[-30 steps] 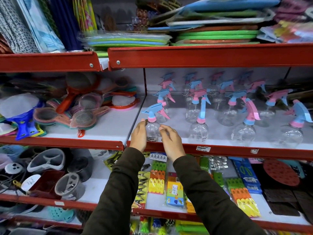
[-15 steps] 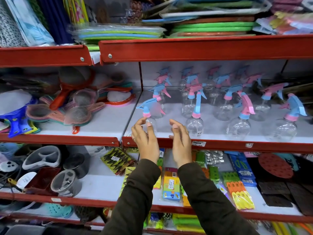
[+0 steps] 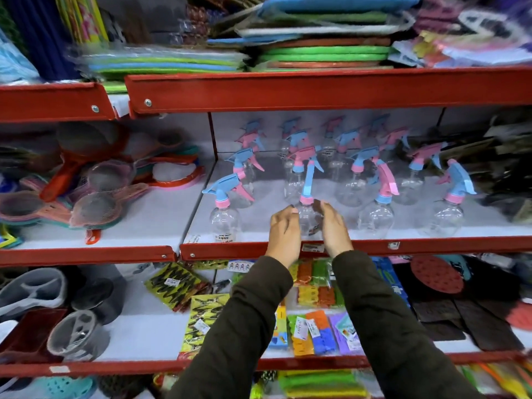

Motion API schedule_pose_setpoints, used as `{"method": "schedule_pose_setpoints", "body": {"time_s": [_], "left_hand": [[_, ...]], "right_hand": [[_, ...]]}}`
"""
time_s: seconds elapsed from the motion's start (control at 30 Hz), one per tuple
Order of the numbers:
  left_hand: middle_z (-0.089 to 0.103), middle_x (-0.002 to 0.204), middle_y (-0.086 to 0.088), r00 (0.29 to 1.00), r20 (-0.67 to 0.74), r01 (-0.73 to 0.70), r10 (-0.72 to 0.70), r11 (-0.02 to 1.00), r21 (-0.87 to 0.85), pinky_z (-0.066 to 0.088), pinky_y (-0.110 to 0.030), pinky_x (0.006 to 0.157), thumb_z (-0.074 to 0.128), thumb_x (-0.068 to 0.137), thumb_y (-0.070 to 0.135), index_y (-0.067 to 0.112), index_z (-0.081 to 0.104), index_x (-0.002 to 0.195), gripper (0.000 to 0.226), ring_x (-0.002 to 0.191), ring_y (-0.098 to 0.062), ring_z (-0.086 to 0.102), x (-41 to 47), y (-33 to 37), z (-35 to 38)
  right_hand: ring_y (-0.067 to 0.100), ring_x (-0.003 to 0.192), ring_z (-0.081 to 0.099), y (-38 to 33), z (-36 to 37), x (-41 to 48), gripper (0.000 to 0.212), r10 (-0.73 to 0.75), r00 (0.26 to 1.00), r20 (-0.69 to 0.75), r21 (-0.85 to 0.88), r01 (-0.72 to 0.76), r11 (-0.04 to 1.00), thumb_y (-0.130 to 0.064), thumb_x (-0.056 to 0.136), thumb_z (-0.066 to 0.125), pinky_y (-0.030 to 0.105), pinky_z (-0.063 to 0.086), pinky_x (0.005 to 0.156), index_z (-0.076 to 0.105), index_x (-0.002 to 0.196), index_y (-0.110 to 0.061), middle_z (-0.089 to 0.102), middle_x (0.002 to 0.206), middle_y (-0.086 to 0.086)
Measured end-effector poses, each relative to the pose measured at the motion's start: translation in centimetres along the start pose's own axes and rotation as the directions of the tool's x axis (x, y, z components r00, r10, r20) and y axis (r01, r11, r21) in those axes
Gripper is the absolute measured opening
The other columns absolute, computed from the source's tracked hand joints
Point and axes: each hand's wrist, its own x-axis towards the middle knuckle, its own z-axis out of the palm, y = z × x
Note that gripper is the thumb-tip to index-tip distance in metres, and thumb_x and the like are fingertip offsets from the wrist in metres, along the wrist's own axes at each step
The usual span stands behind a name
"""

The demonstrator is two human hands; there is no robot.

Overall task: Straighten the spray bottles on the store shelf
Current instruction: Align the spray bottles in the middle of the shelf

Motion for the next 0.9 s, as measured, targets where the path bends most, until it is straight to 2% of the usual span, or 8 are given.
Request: {"method": "schedule_pose_setpoints", "body": {"time_s": [0.1,0.2,0.33,0.43,0.5,0.6,0.77,0.9], "left_hand": [[0.044,0.143,-0.009,0.998,0.029,0.050,-0.049,0.998,-0.025,0.021,-0.022,0.113,0.029,0.103,0.031,0.011,0.048,0.139,0.046,0.135,-0.018,0.040,1.0,-0.2,-0.1],[0.055,0.134,-0.015,0.996,0.034,0.079,-0.077,0.995,-0.058,0.034,-0.043,0.117,0.033,0.092,0.050,0.011,0.056,0.127,0.058,0.129,-0.027,0.050,2.2,-0.8,-0.2],[0.059,0.137,-0.010,0.993,0.040,0.112,-0.107,0.986,-0.127,0.036,-0.043,0.115,0.034,0.079,0.066,0.017,0.057,0.131,0.075,0.128,-0.025,0.053,2.5,-0.4,-0.6],[0.055,0.143,-0.008,0.992,0.071,0.109,-0.100,0.983,-0.145,0.033,-0.039,0.116,0.034,0.095,0.053,0.017,0.054,0.136,0.059,0.132,-0.023,0.049,2.4,0.0,-0.7],[0.054,0.143,-0.008,0.993,0.067,0.107,-0.098,0.983,-0.150,0.033,-0.038,0.116,0.033,0.100,0.046,0.016,0.053,0.137,0.051,0.132,-0.024,0.048,2.5,-0.1,-0.7],[0.056,0.142,-0.008,0.994,0.065,0.103,-0.093,0.980,-0.170,0.034,-0.040,0.116,0.033,0.100,0.044,0.016,0.053,0.136,0.050,0.132,-0.025,0.048,2.7,-0.3,-0.7],[0.057,0.141,-0.005,0.996,0.075,0.052,-0.037,0.977,-0.207,0.033,-0.038,0.118,0.033,0.099,0.041,0.017,0.055,0.135,0.048,0.132,-0.019,0.049,2.5,-0.6,-0.3],[0.055,0.141,-0.003,0.998,0.053,0.029,-0.019,0.977,-0.210,0.032,-0.036,0.117,0.034,0.099,0.040,0.018,0.051,0.137,0.048,0.134,-0.019,0.048,2.5,-0.9,0.2]], "right_hand": [[0.026,0.132,0.056,0.5,-0.3,-0.5,0.037,-0.027,1.000,-0.010,0.021,0.027,0.999,-0.025,0.104,0.034,0.045,0.040,0.119,0.063,0.127,-0.017,0.062,0.139,0.008],[0.023,0.126,0.060,1.1,-0.8,-1.3,0.031,-0.051,0.998,-0.021,-0.003,0.051,0.999,-0.023,0.105,0.033,0.042,0.044,0.115,0.062,0.116,-0.027,0.065,0.125,0.001],[0.021,0.122,0.063,2.0,-1.4,-1.7,0.033,-0.090,0.995,-0.031,-0.004,0.090,0.996,-0.021,0.104,0.035,0.043,0.047,0.113,0.066,0.114,-0.025,0.068,0.121,-0.002],[0.020,0.121,0.063,2.2,-1.6,-1.9,0.032,-0.097,0.995,-0.031,0.022,0.097,0.995,-0.020,0.105,0.035,0.042,0.048,0.112,0.066,0.113,-0.023,0.068,0.120,-0.001],[0.019,0.120,0.064,2.1,-1.5,-2.1,0.032,-0.112,0.993,-0.038,0.017,0.113,0.993,-0.022,0.105,0.037,0.042,0.048,0.112,0.067,0.105,-0.032,0.069,0.117,-0.005],[0.018,0.119,0.064,2.1,-1.4,-2.2,0.028,-0.127,0.991,-0.046,0.005,0.128,0.992,-0.030,0.101,0.040,0.044,0.048,0.112,0.067,0.099,-0.039,0.070,0.115,-0.007],[0.021,0.122,0.063,1.8,-1.4,-2.4,0.031,-0.121,0.992,-0.029,0.000,0.121,0.993,-0.058,0.082,0.042,0.049,0.046,0.113,0.066,0.097,-0.044,0.070,0.124,-0.001],[0.021,0.124,0.061,1.8,-1.8,-2.3,0.032,-0.107,0.994,-0.008,0.001,0.107,0.994,-0.061,0.078,0.043,0.049,0.045,0.114,0.067,0.095,-0.046,0.068,0.127,-0.001]]}}
